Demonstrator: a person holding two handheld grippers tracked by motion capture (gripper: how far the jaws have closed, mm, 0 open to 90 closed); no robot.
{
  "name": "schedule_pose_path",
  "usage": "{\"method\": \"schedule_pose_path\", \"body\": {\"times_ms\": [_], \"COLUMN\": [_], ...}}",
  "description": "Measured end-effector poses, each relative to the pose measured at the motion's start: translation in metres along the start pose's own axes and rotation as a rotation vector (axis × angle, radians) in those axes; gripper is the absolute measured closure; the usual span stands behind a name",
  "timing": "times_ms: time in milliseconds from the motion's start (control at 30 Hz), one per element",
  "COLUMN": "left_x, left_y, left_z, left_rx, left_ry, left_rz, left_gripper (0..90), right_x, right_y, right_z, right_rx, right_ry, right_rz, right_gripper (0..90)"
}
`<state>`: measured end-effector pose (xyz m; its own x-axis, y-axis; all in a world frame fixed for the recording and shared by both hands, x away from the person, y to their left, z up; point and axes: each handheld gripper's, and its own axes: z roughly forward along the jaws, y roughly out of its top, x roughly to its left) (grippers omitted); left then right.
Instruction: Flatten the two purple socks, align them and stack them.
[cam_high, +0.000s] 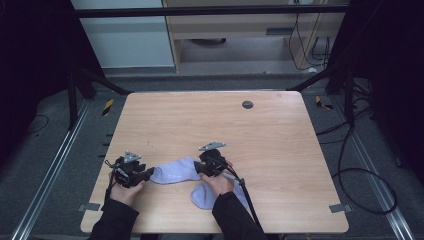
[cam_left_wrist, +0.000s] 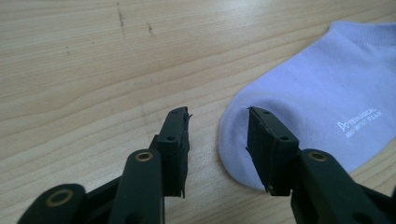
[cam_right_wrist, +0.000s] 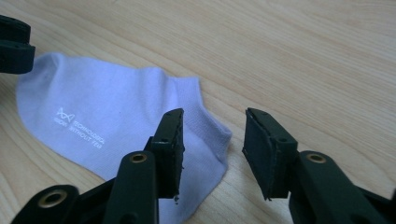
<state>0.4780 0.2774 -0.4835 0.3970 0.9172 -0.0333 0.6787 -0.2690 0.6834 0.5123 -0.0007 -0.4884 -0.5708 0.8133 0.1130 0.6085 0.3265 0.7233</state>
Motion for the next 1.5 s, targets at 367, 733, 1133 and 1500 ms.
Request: {"method": "schedule_pose_path", "body": {"times_ms": [367,733,1133,1500], "left_x": [-0.007,-0.01,-0.032,-0.081], "left_y": [-0.001,0.004,0.022,0.03], "left_z": [0.006,-0.001,-0.027,-0.031], "left_rx": [0.049,0.03,-0.061,-0.065], "left_ry": [-0.01,-0.046,-0.144,-0.218], "left_rz": [0.012,-0.001,0.019,0.106], "left_gripper": [77.6,87.4,87.5,87.5], "right_x": [0.001,0.003,-0.003,-0.022], "right_y": [-0.004,0.001,0.01,-0.015], "right_z": [0.01,-0.007,-0.065,-0.115], "right_rx": [0.027,-0.02,-0.072,-0.073], "right_ry": [-0.028,0.006,0.049,0.051], "right_rz": [-0.024,0.001,-0.039,-0.046], "right_gripper": [75.4,86.9,87.1,87.1]}}
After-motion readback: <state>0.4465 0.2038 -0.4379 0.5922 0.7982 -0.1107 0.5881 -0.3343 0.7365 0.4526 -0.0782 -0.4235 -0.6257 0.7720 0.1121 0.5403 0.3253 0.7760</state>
